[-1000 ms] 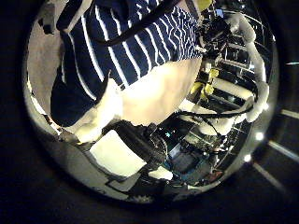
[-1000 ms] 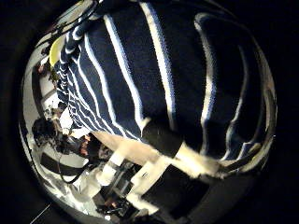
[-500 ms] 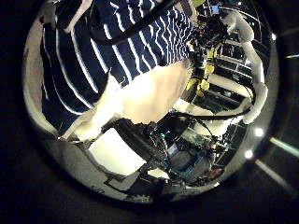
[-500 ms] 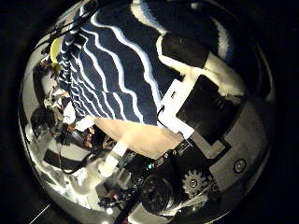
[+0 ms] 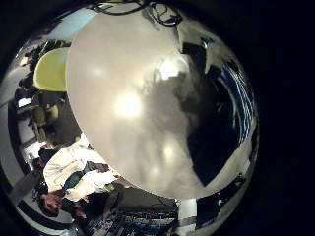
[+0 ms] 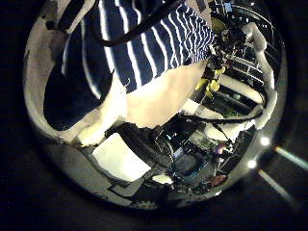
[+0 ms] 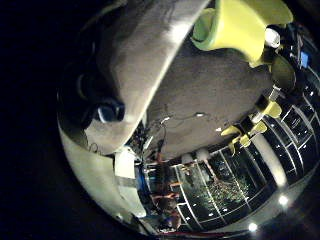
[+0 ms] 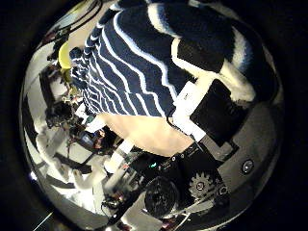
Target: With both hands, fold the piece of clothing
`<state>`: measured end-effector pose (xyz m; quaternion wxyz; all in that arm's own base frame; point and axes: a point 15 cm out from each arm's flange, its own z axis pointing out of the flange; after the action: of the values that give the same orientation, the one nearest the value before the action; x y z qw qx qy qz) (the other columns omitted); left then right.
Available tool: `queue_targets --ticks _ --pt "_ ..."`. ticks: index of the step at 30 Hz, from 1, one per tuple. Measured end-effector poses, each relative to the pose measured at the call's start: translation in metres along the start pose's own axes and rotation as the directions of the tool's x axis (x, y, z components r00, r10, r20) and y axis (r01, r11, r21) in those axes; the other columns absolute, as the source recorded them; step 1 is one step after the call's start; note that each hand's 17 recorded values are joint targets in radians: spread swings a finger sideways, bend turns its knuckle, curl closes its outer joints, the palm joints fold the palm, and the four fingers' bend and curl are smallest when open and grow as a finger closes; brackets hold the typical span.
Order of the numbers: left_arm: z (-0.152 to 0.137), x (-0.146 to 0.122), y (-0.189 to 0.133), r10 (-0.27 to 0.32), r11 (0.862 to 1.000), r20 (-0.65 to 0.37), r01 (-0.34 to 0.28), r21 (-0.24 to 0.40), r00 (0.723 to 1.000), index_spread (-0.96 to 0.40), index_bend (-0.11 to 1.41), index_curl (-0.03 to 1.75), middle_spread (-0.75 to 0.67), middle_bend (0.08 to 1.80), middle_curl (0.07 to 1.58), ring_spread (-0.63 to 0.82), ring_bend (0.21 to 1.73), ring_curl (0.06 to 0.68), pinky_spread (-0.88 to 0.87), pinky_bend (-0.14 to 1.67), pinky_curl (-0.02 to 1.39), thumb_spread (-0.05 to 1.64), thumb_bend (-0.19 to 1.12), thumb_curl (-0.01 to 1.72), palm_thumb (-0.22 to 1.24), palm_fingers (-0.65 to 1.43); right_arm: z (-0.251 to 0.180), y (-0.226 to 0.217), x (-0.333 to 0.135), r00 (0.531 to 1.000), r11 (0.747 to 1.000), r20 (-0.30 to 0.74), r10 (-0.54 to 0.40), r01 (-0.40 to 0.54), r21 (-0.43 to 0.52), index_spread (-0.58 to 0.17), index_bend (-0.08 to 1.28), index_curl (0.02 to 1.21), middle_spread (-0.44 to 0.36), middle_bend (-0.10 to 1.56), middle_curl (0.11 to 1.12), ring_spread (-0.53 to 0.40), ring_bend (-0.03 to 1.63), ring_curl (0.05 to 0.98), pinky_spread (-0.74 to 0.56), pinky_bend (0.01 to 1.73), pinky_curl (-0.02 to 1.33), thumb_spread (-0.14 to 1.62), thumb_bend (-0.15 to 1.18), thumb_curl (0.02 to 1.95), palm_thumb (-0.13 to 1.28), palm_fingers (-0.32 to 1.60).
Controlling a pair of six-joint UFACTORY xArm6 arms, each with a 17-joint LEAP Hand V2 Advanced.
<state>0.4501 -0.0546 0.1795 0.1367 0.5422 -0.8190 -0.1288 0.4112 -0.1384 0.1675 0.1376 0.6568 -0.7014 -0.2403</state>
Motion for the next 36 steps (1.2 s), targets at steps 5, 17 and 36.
queue_targets --ticks 5,17,36 --pt "0.004 0.010 -0.008 0.006 1.000 0.012 -0.007 0.025 1.000 -0.29 0.37 1.09 0.03 0.19 0.46 -0.02 0.71 0.281 0.02 0.35 0.49 1.22 -0.01 0.39 0.51 0.30 -0.035 0.006 -0.018 1.000 0.999 0.015 -0.024 0.024 0.042 -0.429 0.92 0.98 -0.186 1.29 0.87 -0.228 1.43 0.711 -0.16 1.40 0.78 1.29 0.04 0.53 0.98 1.01" --pt "-0.054 -0.051 0.054 -0.130 0.982 0.051 0.122 0.144 0.990 -0.30 0.36 1.10 0.03 0.19 0.45 -0.03 0.70 0.279 0.01 0.36 0.49 1.23 -0.01 0.39 0.51 0.32 -0.111 0.062 -0.178 0.955 0.944 0.077 -0.286 0.268 0.192 -0.406 0.92 1.02 -0.179 1.30 0.87 -0.223 1.43 0.737 -0.16 1.35 0.88 1.28 0.00 0.60 1.01 1.03" --pt "-0.028 -0.099 0.192 -0.316 0.938 0.013 0.310 0.157 0.949 -0.31 0.37 1.13 0.02 0.19 0.44 -0.05 0.70 0.275 -0.02 0.37 0.49 1.22 -0.02 0.39 0.52 0.34 -0.006 0.000 -0.400 0.888 0.883 -0.097 -0.450 0.459 0.102 -0.403 0.37 0.92 -0.211 1.09 0.76 -0.224 1.40 0.687 -0.32 1.24 0.86 1.24 -0.04 0.58 0.80 0.72"
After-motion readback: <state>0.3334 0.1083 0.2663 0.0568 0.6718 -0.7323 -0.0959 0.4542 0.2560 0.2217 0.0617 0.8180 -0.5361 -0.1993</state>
